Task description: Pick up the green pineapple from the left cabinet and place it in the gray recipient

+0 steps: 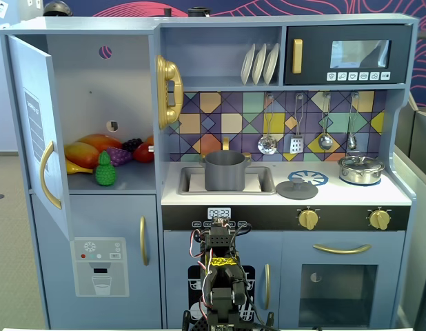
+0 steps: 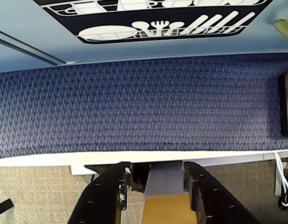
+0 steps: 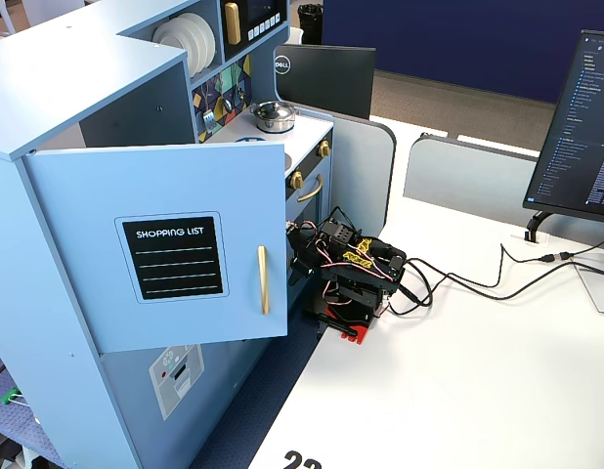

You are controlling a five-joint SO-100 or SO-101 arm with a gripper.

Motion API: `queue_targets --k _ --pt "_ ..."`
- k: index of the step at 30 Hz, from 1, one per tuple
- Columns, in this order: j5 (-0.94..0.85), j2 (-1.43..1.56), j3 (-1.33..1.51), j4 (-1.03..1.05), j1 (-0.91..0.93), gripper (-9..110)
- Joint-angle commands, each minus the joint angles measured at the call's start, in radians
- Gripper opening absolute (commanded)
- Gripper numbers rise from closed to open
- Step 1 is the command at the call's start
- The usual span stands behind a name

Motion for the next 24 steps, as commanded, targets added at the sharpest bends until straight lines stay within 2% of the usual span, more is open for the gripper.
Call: queue_targets --k 1,9,12,16,20,22,24 --pt "0.031 -0.008 0.006 0.172 0.089 0" --pt "0.009 -0.008 0.006 0.172 0.091 0" --pt "-0.023 -0.008 0.005 0.138 0.031 0" --pt "-0.026 -0.017 -0.049 -0.195 -0.282 0" --pt "-0.005 -0.095 -0.172 -0.726 -0.569 0" --pt "-0.072 -0.183 -0.221 -1.003 -0.673 0" --pt "-0.127 -0.27 -0.29 -1.169 -0.762 0"
